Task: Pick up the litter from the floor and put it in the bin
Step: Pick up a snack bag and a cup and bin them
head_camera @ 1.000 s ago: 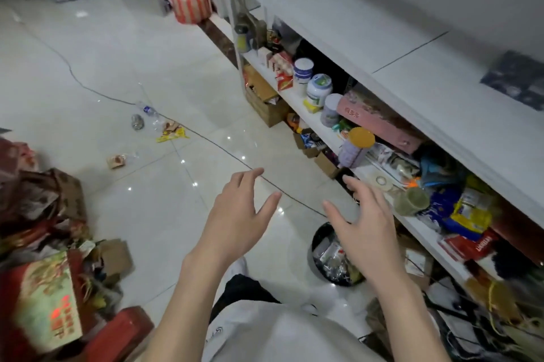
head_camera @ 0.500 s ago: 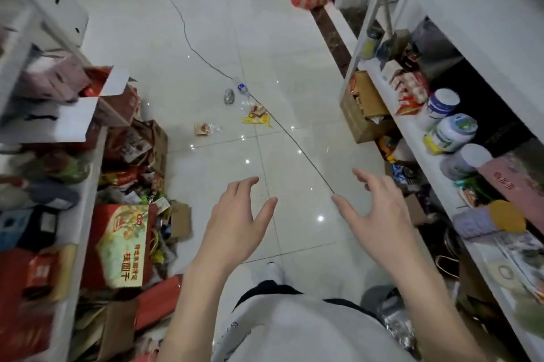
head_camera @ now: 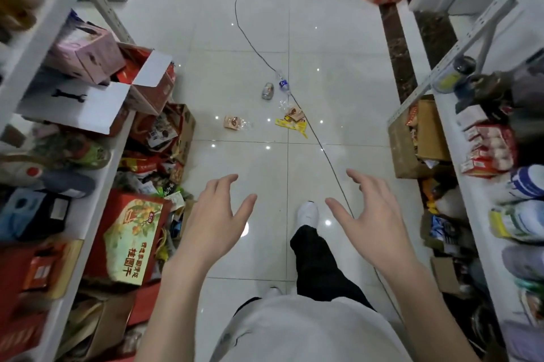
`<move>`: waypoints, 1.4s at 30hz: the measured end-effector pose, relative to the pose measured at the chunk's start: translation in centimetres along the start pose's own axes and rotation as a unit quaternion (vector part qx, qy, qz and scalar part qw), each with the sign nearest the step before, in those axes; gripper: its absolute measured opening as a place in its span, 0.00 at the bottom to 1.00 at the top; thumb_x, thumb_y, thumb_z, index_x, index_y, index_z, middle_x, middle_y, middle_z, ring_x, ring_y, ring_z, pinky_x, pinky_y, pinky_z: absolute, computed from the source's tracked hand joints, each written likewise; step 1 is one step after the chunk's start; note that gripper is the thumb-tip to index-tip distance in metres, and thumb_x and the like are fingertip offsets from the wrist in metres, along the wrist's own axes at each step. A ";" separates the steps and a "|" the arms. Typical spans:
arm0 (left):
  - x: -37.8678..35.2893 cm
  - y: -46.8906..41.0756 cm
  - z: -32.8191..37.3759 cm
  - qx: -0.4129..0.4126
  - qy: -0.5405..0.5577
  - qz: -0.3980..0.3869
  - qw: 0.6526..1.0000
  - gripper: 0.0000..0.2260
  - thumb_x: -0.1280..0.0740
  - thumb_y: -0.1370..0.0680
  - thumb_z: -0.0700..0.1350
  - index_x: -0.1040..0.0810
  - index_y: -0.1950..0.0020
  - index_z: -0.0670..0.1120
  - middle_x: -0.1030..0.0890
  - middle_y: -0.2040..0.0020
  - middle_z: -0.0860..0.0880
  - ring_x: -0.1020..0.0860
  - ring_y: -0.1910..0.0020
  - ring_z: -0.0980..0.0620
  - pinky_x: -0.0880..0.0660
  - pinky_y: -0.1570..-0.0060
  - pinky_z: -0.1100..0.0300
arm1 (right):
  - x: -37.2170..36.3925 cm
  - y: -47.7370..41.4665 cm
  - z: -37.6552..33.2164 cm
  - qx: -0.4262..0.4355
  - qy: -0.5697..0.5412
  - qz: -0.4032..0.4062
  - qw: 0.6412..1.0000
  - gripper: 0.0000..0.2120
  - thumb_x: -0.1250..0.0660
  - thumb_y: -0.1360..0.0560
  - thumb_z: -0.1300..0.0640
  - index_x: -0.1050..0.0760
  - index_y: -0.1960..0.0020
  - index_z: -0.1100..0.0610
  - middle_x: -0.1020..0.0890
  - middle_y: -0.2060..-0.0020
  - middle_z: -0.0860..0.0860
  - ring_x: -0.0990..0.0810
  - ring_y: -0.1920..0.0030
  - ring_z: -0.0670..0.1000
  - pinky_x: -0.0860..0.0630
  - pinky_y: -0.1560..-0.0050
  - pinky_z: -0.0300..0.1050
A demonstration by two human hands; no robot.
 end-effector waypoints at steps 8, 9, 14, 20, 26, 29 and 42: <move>2.4 -14.6 6.6 0.029 -0.004 0.008 1.000 0.28 0.41 0.21 0.64 0.38 0.24 0.53 0.33 0.28 0.52 0.31 0.31 0.52 0.29 0.35 0.48 | 3.2 -18.9 -0.9 0.033 -0.008 0.004 0.999 0.28 0.31 0.24 0.44 0.32 0.27 0.50 0.27 0.36 0.49 0.29 0.34 0.52 0.31 0.32 0.56; 2.8 -16.2 7.3 0.036 -0.001 0.009 0.999 0.28 0.41 0.21 0.64 0.38 0.24 0.53 0.33 0.27 0.53 0.31 0.31 0.52 0.29 0.35 0.49 | 3.5 -21.1 -1.3 0.040 -0.003 0.003 0.999 0.28 0.30 0.24 0.44 0.31 0.28 0.51 0.27 0.36 0.50 0.29 0.34 0.53 0.31 0.32 0.56; 4.4 -23.5 8.7 0.059 -0.019 0.021 0.998 0.28 0.41 0.20 0.63 0.38 0.24 0.51 0.33 0.27 0.51 0.30 0.31 0.51 0.31 0.33 0.50 | 3.1 -31.2 -3.4 0.073 0.034 -0.023 0.997 0.25 0.30 0.24 0.47 0.29 0.29 0.53 0.25 0.38 0.53 0.28 0.37 0.57 0.31 0.35 0.55; 5.4 -31.3 7.2 0.108 0.004 0.003 0.994 0.28 0.41 0.21 0.63 0.36 0.25 0.51 0.32 0.28 0.49 0.31 0.31 0.49 0.31 0.33 0.48 | -0.6 -39.6 -6.0 0.075 0.046 -0.081 0.993 0.25 0.30 0.24 0.47 0.29 0.29 0.53 0.25 0.38 0.53 0.26 0.38 0.57 0.30 0.37 0.55; 7.0 -41.7 3.7 0.141 0.018 -0.051 0.989 0.27 0.41 0.20 0.62 0.36 0.25 0.51 0.33 0.27 0.49 0.32 0.30 0.48 0.33 0.32 0.50 | -5.6 -48.3 -9.2 0.043 0.074 -0.126 0.988 0.25 0.31 0.23 0.47 0.29 0.29 0.52 0.25 0.37 0.54 0.27 0.38 0.58 0.30 0.36 0.55; 8.6 -47.3 2.1 0.151 0.018 -0.055 0.987 0.27 0.42 0.21 0.63 0.37 0.25 0.52 0.33 0.27 0.49 0.31 0.31 0.47 0.32 0.33 0.50 | -7.7 -53.1 -10.9 0.029 0.073 -0.131 0.988 0.25 0.31 0.23 0.47 0.30 0.28 0.51 0.25 0.37 0.52 0.26 0.37 0.56 0.28 0.36 0.58; -0.6 -69.7 -8.2 0.135 0.008 -0.065 0.989 0.25 0.42 0.21 0.62 0.35 0.26 0.54 0.29 0.30 0.52 0.30 0.32 0.51 0.31 0.34 0.51 | -24.2 -70.5 -3.1 0.005 0.113 -0.127 0.985 0.25 0.32 0.24 0.46 0.28 0.30 0.51 0.24 0.39 0.51 0.24 0.40 0.56 0.29 0.40 0.54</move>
Point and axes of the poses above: each hand's wrist, its own y-axis away from the middle knuckle, its own x-axis out of the back of the hand, z = x × y, the point moved 3 cm from there along -y, towards the middle knuckle
